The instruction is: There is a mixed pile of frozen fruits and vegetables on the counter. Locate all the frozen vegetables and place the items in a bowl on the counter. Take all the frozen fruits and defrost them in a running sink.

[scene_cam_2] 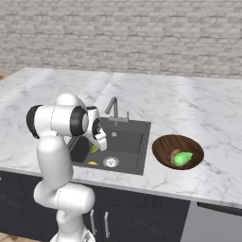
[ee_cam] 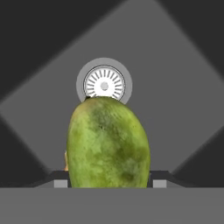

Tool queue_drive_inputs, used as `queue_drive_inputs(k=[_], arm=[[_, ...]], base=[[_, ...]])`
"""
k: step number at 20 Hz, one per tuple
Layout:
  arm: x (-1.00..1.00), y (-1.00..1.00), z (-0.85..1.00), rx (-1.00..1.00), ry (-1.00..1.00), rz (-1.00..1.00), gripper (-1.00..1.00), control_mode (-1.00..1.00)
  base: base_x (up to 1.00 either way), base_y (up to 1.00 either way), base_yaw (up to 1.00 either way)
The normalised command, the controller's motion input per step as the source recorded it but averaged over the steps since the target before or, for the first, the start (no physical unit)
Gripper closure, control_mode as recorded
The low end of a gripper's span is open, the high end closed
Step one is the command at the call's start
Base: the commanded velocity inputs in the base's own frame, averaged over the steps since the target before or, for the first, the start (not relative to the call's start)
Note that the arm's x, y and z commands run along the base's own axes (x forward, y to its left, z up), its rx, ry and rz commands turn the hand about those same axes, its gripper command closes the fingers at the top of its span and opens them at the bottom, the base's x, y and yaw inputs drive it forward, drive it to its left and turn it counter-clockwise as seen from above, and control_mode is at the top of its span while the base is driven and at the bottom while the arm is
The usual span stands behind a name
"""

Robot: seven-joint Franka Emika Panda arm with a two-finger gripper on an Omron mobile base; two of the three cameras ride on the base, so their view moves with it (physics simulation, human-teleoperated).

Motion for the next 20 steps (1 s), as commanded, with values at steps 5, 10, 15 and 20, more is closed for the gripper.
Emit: queue_drive_inputs(k=[5,10,15,20], arm=[[0.23,-0.15,-0.31,0.00,0.01,0.02,1.00,-1.00],[0.29,-0.13,-0.36,0.01,0.06,0.03,1.00,-1.00],[0.26,-0.11,-0.35,0.00,0.05,0.04,1.00,-1.00],[0.19,-0.06,-0.30,0.00,0.04,0.03,1.00,-1.00]], base=[[0.00,0.00,0.00],[0.00,0.00,0.00],[0.00,0.00,0.00],[0.00,0.00,0.00]])
